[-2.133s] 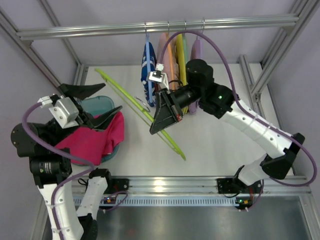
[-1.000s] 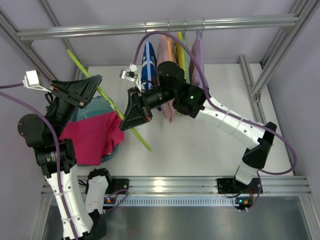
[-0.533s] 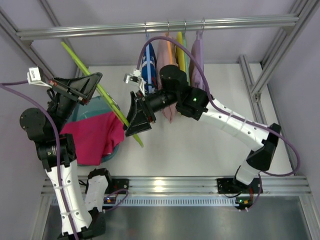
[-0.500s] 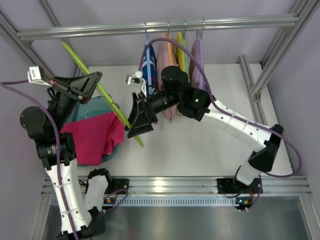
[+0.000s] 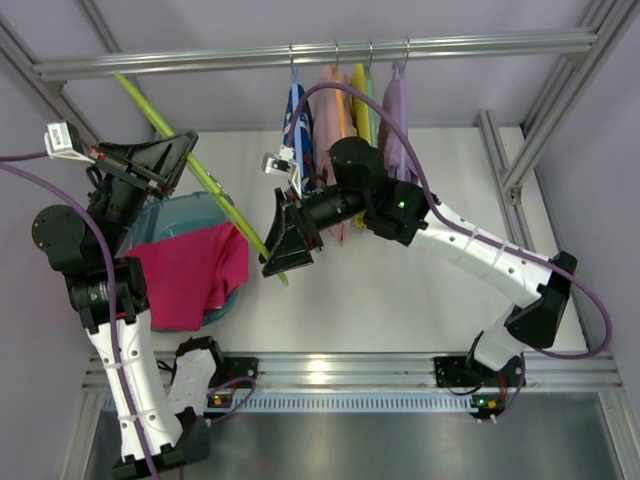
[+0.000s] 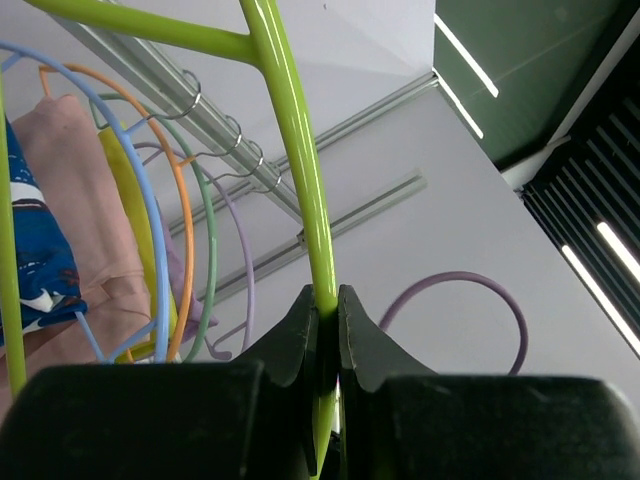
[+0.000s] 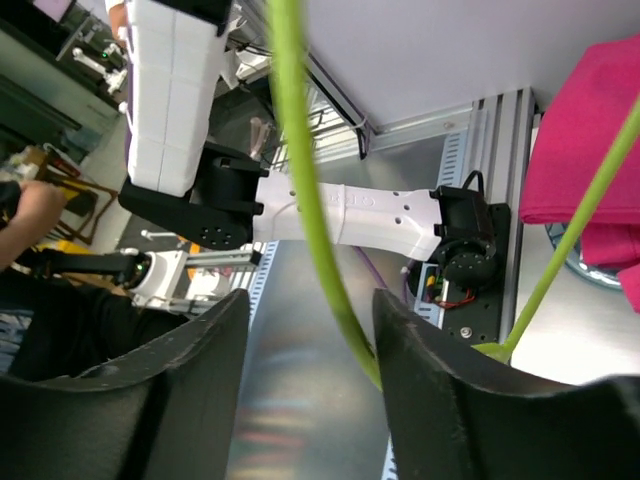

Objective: Remove the trousers from the hanger

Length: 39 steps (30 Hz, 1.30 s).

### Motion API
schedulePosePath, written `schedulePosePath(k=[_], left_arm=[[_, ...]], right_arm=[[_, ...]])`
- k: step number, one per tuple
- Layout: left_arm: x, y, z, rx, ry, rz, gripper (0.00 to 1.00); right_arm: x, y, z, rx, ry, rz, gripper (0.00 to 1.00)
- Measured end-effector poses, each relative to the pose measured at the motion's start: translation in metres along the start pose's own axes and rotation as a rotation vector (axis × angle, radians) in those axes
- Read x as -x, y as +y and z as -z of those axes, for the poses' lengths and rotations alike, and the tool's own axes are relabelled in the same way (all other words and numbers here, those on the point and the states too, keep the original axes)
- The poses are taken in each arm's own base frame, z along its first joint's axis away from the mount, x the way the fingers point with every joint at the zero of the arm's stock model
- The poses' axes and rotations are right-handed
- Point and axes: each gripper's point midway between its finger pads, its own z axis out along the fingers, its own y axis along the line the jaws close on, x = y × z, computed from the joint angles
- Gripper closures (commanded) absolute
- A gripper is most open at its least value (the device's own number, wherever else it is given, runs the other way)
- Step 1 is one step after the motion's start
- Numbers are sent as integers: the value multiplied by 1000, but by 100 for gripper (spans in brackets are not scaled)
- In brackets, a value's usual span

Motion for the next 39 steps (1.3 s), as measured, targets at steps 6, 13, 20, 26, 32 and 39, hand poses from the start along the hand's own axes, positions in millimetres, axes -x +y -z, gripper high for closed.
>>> schedulePosePath(k=[6,13,20,26,32,39], left_arm=[[0,-15,4,-32,-14,-29,100],[12,-2,-1,10,-60,5,55],[11,-1,2,-21,-76,-122,17],[11,-14,3,-86,-86,-275,2],[7,-20,9,-120,-93,-472,1],[4,-9,10,-118,-71,-573,1]], right_arm=[[-4,-12,-7,-5,11,-35,95],[12,11,-1,65,-14,76,100],[19,32,34,-8,-48,54,100],[29,74,93,-97,-144,192,100],[44,96,161,-271,-293,321,100],[17,112,218,-506,-419,362,100]])
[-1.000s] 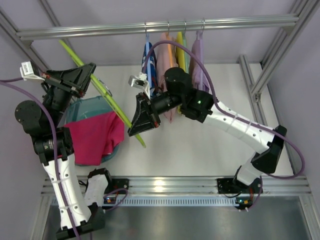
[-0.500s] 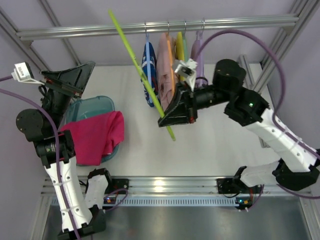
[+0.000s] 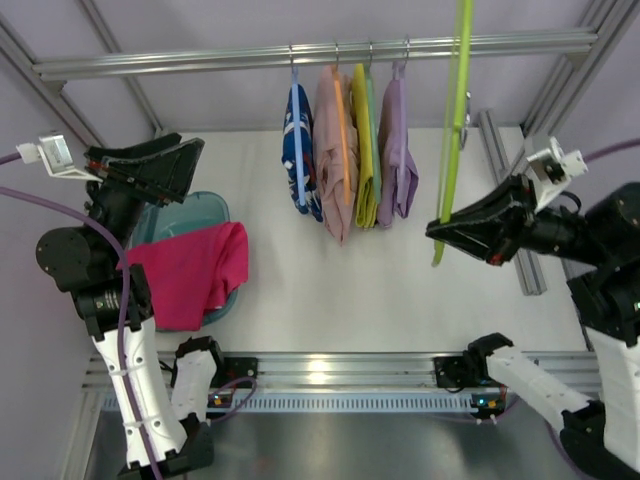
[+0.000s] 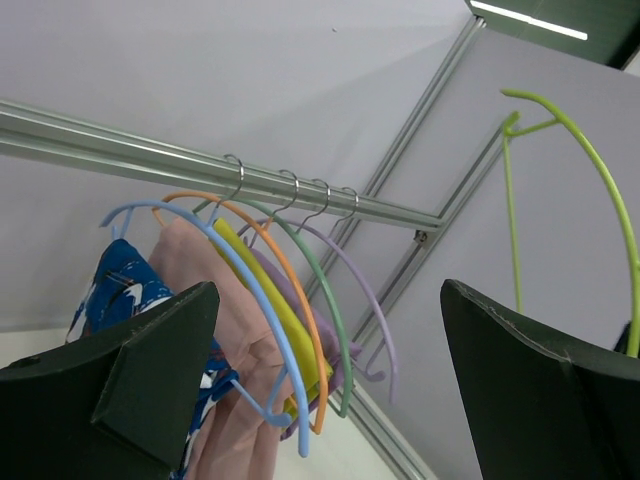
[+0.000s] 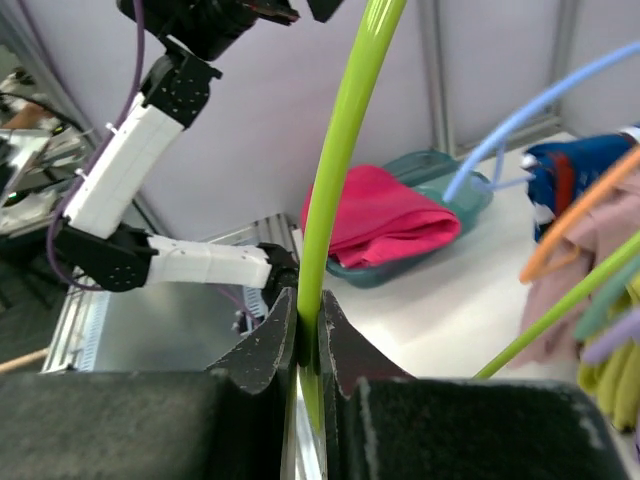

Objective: Remove the trousers from the hanger

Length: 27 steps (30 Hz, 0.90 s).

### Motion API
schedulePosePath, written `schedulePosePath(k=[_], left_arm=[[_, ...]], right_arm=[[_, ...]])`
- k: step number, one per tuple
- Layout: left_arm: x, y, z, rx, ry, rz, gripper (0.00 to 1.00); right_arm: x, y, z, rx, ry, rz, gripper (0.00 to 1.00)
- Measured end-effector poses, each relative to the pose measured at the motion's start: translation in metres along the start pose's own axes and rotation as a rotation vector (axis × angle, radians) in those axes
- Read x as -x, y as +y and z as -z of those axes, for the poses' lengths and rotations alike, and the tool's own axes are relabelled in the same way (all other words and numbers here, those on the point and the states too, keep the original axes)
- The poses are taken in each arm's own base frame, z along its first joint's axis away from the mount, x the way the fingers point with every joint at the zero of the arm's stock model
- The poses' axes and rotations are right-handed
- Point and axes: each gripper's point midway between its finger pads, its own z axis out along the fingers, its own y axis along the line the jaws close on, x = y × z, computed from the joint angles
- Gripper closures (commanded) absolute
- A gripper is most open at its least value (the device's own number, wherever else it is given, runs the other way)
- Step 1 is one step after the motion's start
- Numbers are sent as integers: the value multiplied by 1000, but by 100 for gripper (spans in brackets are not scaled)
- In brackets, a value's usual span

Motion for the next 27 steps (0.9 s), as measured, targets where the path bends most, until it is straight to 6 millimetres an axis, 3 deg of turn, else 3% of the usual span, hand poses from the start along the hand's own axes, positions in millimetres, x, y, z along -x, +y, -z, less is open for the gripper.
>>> schedulePosePath(k=[4,11,17,27], left_arm=[[-7,11,-1,10,22,-30,2],[-14,23,-3,25,43,-32,2],[-19,30,-1,38,50,-24,2],[-25,24,9,29,45,-50,1]], right_arm=[[-29,4,36,-161,-44,11,100],[-79,4,61,-360,-74,-91,100],[-102,-32,60,-450,-62,-371,100],[-87,-114,37,-330,-3,-824,100]])
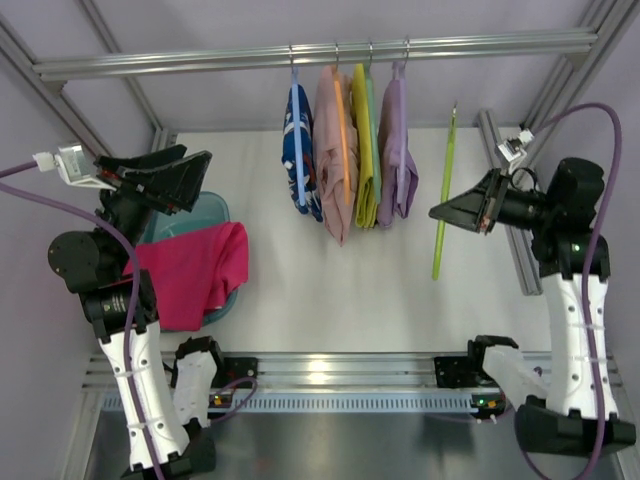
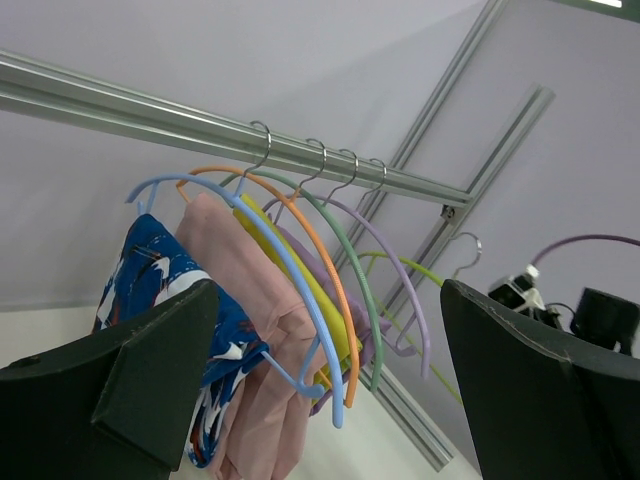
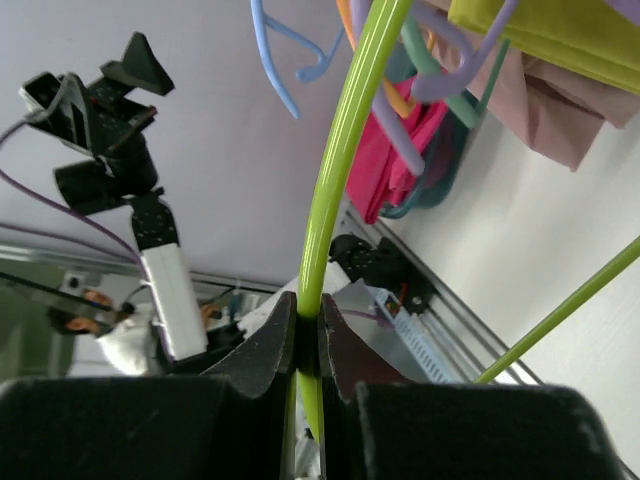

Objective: Remove the trousers from the hanger

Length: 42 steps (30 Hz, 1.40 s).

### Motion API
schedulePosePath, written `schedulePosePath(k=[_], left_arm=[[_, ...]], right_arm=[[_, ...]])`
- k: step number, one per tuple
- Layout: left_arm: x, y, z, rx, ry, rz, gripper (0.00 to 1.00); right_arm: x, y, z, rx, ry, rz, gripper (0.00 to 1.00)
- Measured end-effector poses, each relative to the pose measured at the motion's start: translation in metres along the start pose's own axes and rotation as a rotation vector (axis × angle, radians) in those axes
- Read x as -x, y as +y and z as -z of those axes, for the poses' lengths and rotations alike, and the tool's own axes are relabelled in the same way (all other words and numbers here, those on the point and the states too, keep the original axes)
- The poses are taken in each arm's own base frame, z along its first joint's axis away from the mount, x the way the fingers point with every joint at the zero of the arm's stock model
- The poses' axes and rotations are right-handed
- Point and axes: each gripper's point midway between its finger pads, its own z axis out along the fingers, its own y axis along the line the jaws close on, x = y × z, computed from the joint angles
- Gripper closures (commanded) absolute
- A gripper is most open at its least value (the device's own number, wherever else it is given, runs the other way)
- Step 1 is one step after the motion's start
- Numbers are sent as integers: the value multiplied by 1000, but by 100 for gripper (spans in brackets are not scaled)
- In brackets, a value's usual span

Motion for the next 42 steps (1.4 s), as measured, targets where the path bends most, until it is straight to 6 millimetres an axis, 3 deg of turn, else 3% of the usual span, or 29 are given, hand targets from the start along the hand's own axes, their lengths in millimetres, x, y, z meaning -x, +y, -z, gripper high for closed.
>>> schedulePosePath(k=[3,6,13,16,20,26,34,42], left_arm=[[0,0,1,0,0,-7,1],[-3,1,3,3,2,-5,1],[-6,2,4,8,5,0,2],[-6,2,4,8,5,0,1],[-6,2,4,8,5,0,2],[-8,7,4,23,11,-8,1],[-7,12,3,39,7,-6,1],[-8,17,1,51,9,2,2]], right_arm=[[23,-7,-12,29,48,-106,100],[43,-2,-17,62,69,-153,100],[79,60,-9,145,66,-49,100],[90,70,-3,147,61,-81,100],[115,57,-1,122,38,-177,100],[161,16,-9,75,-17,-327,100],[171,13,-10,72,-22,-400,100],[183,7,3,59,-72,-399,100]])
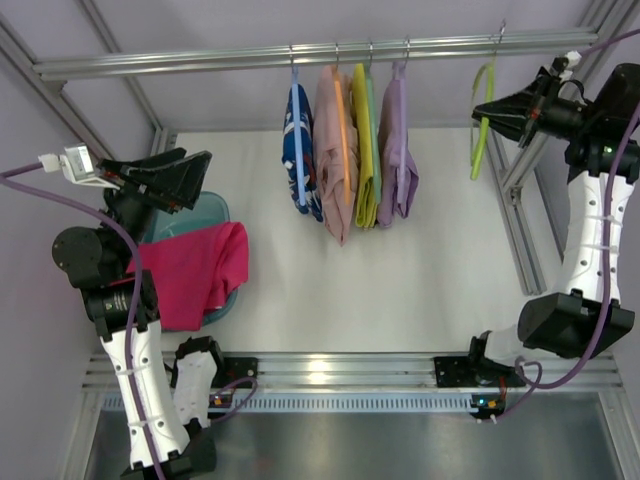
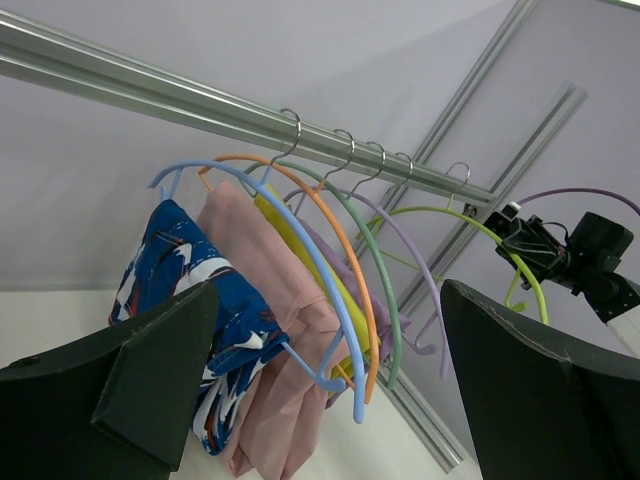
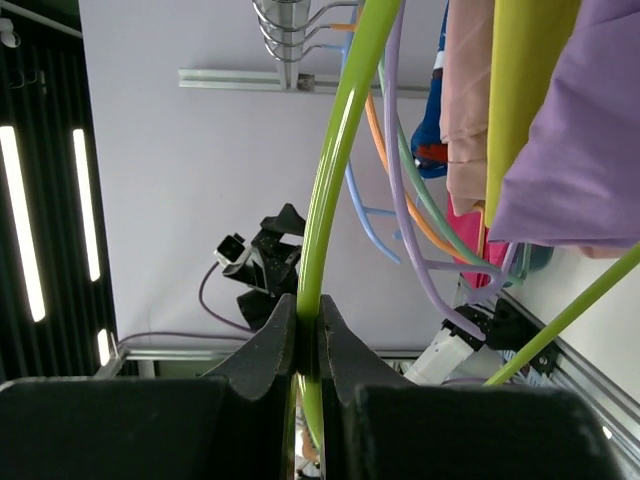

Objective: Remove the trousers from the hanger

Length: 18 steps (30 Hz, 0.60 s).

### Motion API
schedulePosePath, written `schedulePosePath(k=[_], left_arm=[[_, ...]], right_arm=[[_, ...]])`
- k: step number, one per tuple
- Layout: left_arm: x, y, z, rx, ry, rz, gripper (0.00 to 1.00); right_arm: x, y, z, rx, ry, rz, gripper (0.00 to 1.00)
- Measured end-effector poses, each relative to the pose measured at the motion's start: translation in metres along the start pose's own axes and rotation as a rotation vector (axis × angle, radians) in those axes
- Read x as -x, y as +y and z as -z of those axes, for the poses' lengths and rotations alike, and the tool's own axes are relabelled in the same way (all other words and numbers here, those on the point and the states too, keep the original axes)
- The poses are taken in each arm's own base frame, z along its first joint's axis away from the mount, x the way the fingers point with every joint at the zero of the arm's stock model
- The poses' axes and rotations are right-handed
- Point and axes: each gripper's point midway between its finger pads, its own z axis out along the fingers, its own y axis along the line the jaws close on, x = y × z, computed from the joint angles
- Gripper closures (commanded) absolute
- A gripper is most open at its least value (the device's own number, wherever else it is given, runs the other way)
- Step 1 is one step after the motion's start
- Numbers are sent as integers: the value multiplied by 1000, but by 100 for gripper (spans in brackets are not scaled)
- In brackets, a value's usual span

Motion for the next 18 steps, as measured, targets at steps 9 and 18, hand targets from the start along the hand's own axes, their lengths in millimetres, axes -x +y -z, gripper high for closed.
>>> schedulePosePath(k=[9,18], left_arm=[[0,1,0,3,0,0,1],[-8,10,0,20,14,6,2]], right_arm=[[32,-30,38,-39,-149,17,100],[55,-40,70,-61,-260,56,94]])
